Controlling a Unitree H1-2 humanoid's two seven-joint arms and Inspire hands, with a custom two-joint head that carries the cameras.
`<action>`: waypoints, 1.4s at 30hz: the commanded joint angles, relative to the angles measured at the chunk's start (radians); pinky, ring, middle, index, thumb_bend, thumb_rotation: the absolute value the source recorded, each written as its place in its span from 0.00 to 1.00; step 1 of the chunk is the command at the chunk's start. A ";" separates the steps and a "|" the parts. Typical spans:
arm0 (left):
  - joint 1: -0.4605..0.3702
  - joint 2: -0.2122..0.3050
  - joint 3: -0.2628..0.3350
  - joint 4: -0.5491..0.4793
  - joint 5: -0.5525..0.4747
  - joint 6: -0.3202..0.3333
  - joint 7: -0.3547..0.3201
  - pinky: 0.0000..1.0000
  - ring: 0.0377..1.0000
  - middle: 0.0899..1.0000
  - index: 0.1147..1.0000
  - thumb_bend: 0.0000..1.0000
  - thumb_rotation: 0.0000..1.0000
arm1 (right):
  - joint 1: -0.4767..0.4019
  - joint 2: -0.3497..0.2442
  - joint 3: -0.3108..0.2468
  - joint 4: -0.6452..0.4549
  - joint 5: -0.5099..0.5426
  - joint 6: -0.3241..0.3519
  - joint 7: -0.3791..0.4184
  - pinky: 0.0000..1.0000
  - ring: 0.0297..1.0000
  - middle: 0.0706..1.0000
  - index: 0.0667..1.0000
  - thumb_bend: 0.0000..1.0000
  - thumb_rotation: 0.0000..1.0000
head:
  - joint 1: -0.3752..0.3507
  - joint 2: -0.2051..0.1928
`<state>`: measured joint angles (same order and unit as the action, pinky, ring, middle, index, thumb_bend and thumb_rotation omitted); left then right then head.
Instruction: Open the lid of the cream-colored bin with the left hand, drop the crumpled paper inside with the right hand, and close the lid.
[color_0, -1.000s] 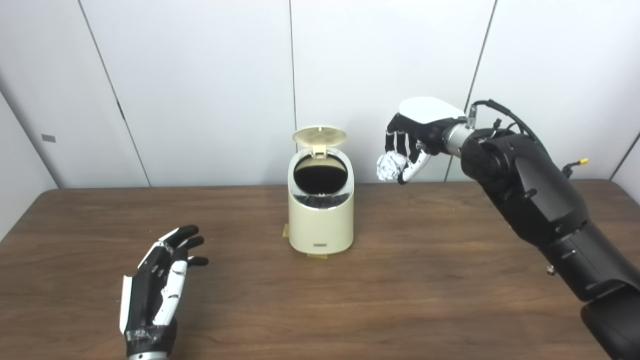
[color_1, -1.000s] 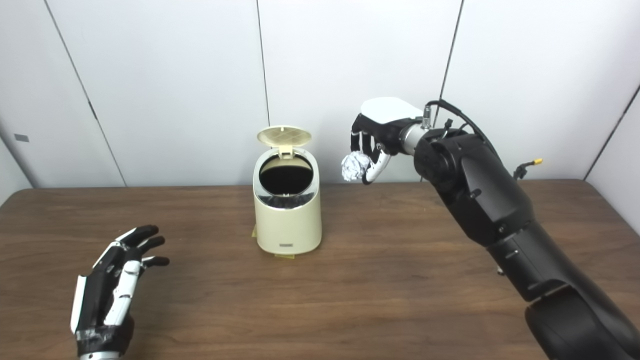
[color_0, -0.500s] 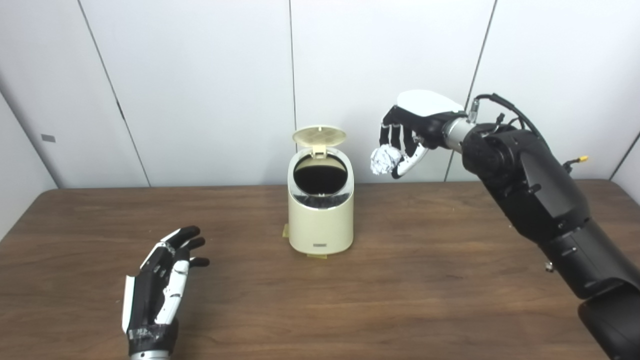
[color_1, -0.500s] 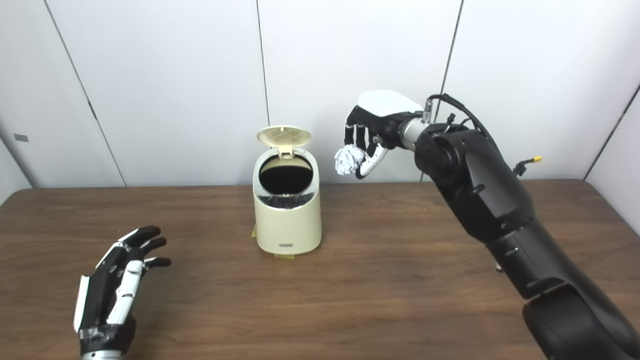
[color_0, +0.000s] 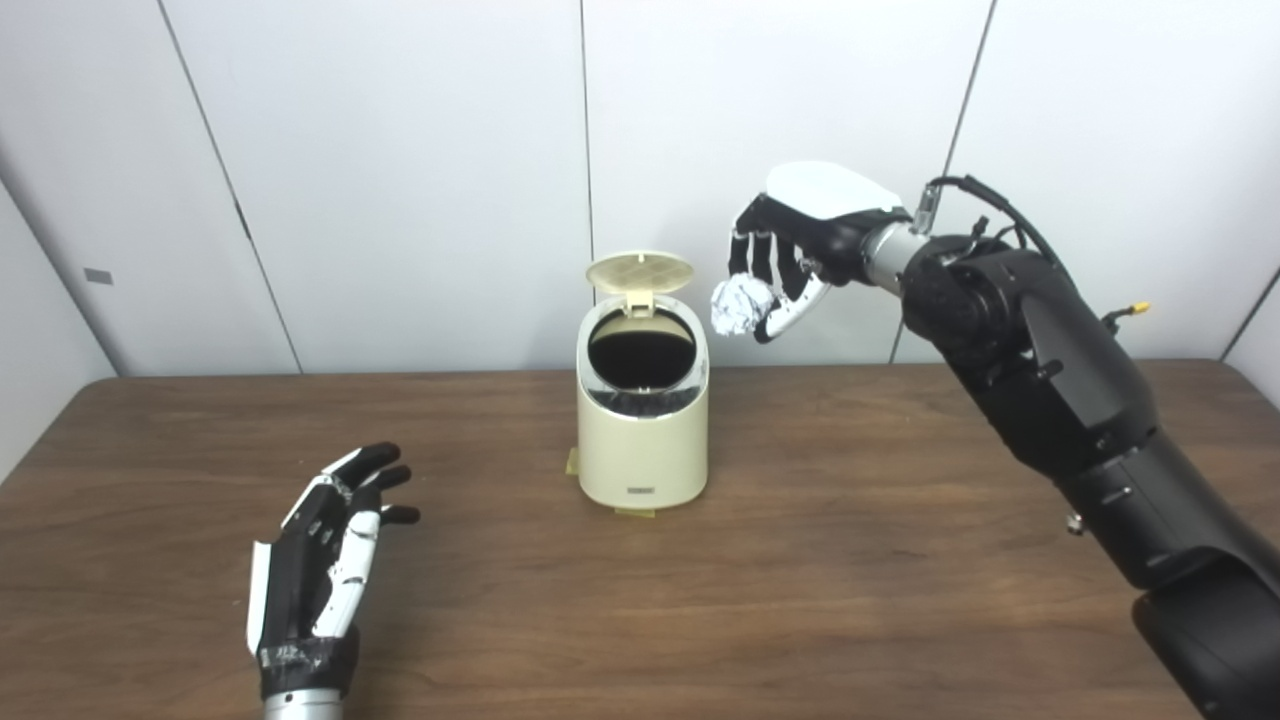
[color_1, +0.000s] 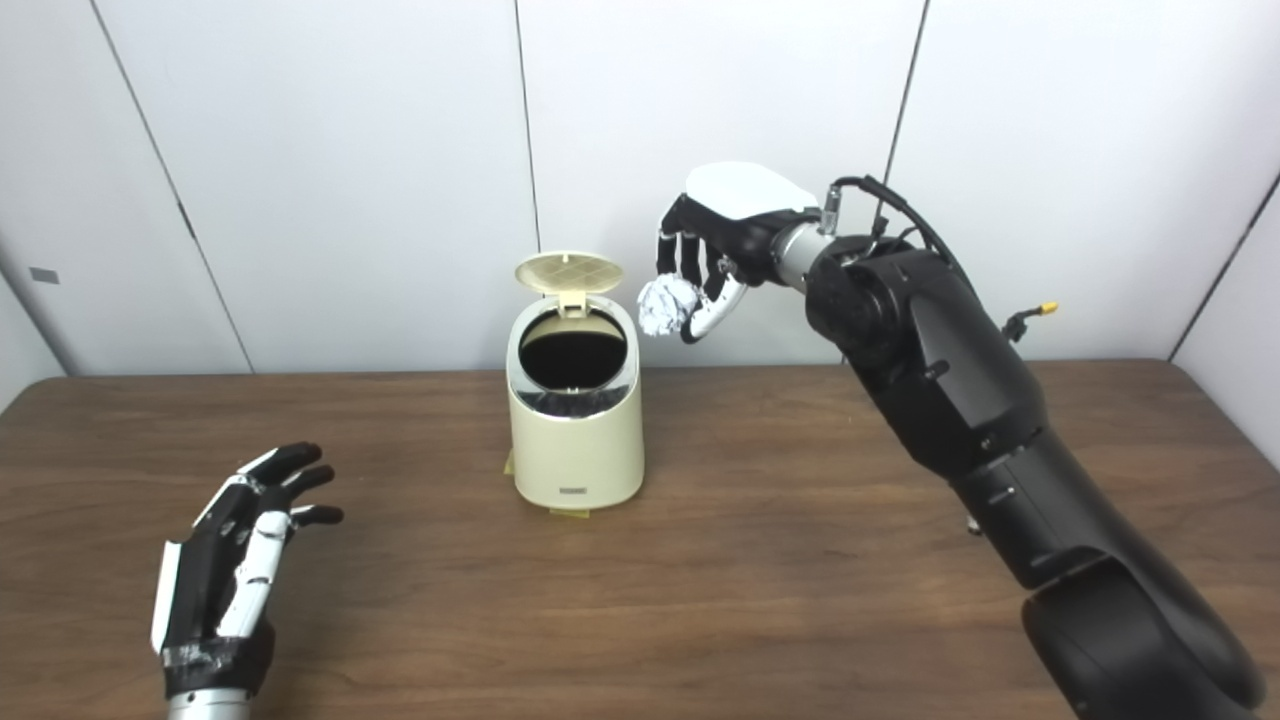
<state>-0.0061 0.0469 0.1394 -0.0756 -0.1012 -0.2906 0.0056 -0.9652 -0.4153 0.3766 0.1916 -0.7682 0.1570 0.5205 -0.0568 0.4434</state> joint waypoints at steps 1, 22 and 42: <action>-0.032 -0.002 -0.002 -0.007 0.013 -0.038 0.009 0.57 0.73 0.75 0.71 0.40 0.54 | -0.066 0.009 -0.019 -0.009 0.000 0.005 -0.031 0.26 0.39 0.44 0.46 0.52 0.00 | 0.000 0.001; -0.035 -0.006 -0.008 -0.007 0.023 -0.046 0.022 0.58 0.73 0.75 0.71 0.38 0.55 | -0.055 0.059 -0.010 0.009 0.002 -0.019 -0.065 0.15 0.35 0.40 0.47 0.52 0.00 | 0.017 -0.004; -0.031 -0.013 -0.007 -0.019 0.026 -0.034 0.030 0.58 0.73 0.75 0.71 0.39 0.53 | -0.042 0.082 -0.004 -0.003 0.018 0.066 -0.018 0.24 0.39 0.43 0.46 0.52 0.00 | 0.024 -0.003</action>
<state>-0.0109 0.0377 0.1357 -0.0723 -0.0765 -0.3022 0.0317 -0.9628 -0.3300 0.3800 0.2182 -0.7498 0.2240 0.5177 -0.0307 0.4387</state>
